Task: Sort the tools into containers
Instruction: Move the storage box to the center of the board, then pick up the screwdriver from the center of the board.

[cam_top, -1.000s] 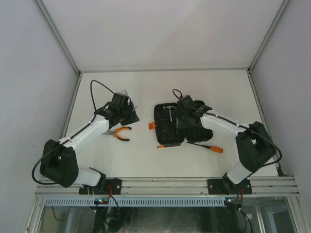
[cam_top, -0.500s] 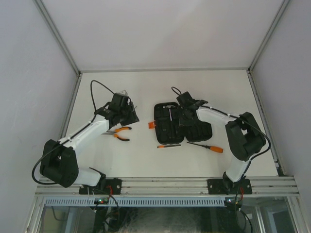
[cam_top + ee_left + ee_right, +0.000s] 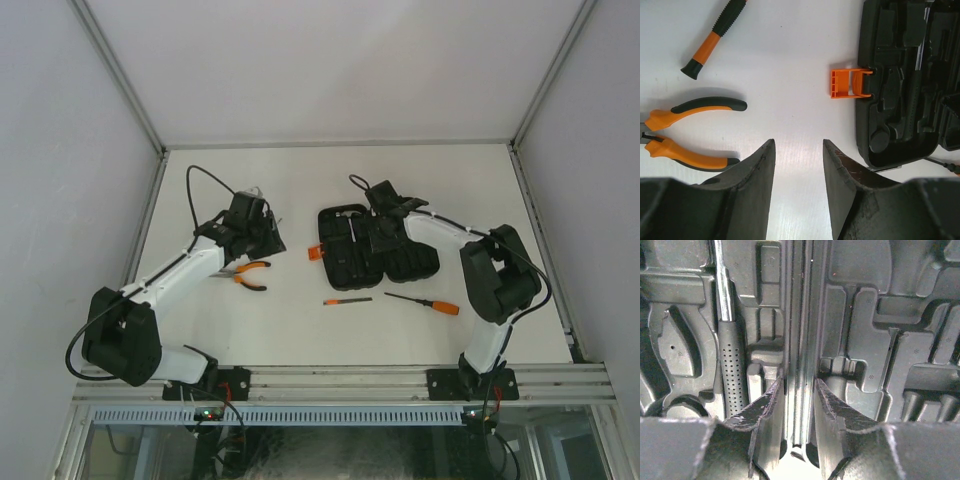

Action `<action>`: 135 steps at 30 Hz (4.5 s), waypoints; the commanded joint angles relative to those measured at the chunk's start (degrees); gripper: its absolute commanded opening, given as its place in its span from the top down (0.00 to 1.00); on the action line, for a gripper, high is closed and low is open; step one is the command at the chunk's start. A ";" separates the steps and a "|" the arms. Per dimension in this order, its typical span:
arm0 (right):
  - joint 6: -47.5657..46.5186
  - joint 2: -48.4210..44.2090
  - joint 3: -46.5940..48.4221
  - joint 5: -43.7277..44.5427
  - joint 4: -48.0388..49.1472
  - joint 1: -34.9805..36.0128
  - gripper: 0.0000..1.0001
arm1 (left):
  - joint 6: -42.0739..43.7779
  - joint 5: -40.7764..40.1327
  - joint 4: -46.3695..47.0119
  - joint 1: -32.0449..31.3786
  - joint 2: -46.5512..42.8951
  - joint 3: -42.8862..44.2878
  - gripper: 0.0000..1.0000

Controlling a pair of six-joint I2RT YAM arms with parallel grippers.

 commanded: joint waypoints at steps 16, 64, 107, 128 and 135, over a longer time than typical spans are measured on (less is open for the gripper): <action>-20.29 -15.82 -2.11 -12.19 9.89 8.95 0.36 | 3.33 -3.69 2.26 0.17 -9.16 -0.64 0.50; -43.42 -16.46 -19.39 -37.16 33.39 16.50 0.34 | 10.73 -6.17 7.86 6.87 -25.77 -5.13 0.45; -59.44 -5.25 -9.79 -32.75 9.80 19.21 0.42 | 11.05 -1.76 8.50 8.07 -24.28 -5.99 0.45; -60.62 -1.12 -6.36 -28.72 7.13 20.71 0.42 | 10.95 -0.97 8.56 8.13 -23.89 -5.96 0.45; -61.86 1.17 -3.53 -26.42 2.57 21.12 0.43 | 10.87 -0.65 8.58 8.27 -23.56 -5.79 0.45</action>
